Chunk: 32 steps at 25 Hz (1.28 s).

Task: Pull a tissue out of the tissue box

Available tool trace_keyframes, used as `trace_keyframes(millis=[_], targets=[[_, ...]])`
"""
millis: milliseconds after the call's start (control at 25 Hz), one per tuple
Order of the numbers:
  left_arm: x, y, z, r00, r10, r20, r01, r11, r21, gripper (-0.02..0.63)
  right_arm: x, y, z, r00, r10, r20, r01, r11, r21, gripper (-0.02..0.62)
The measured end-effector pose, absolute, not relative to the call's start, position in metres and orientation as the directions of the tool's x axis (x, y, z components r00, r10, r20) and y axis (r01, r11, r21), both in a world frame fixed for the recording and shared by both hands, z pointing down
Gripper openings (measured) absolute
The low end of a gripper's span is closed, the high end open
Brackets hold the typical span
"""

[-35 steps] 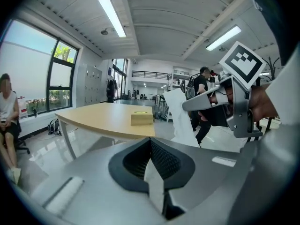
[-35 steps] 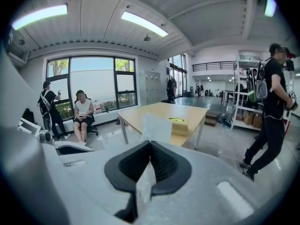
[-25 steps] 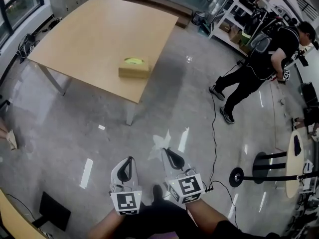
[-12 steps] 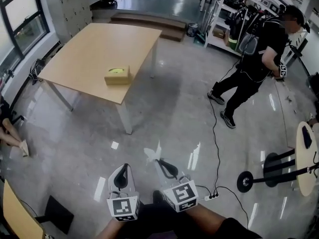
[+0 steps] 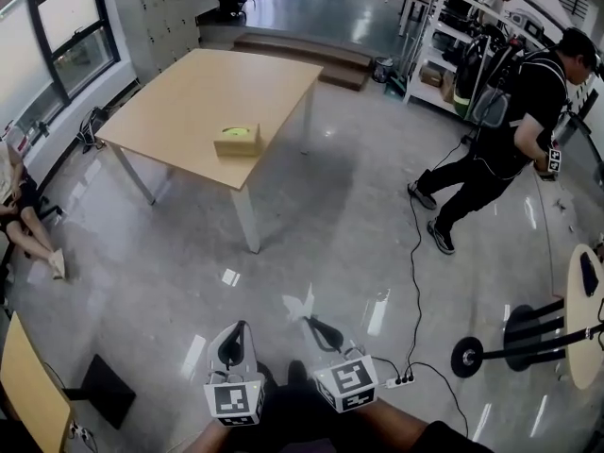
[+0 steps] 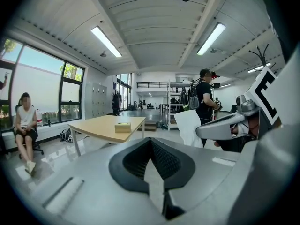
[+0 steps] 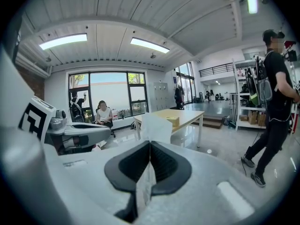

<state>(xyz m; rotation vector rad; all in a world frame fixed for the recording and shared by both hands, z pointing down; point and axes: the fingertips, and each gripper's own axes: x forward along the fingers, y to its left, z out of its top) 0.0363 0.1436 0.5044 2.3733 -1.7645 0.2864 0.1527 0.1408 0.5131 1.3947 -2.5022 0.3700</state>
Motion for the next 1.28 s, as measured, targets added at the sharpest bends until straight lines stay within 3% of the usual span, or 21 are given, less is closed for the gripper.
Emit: trace_keyframes(millis=[1280], targets=[[0.024,0.159,0.515,0.305,-0.926,0.225,-0.950,-0.312,0.002,0.018,0.134,0.158,0.512,-0.525,-0.777,0.348,-0.840,0.538,-0.065,-0.008]])
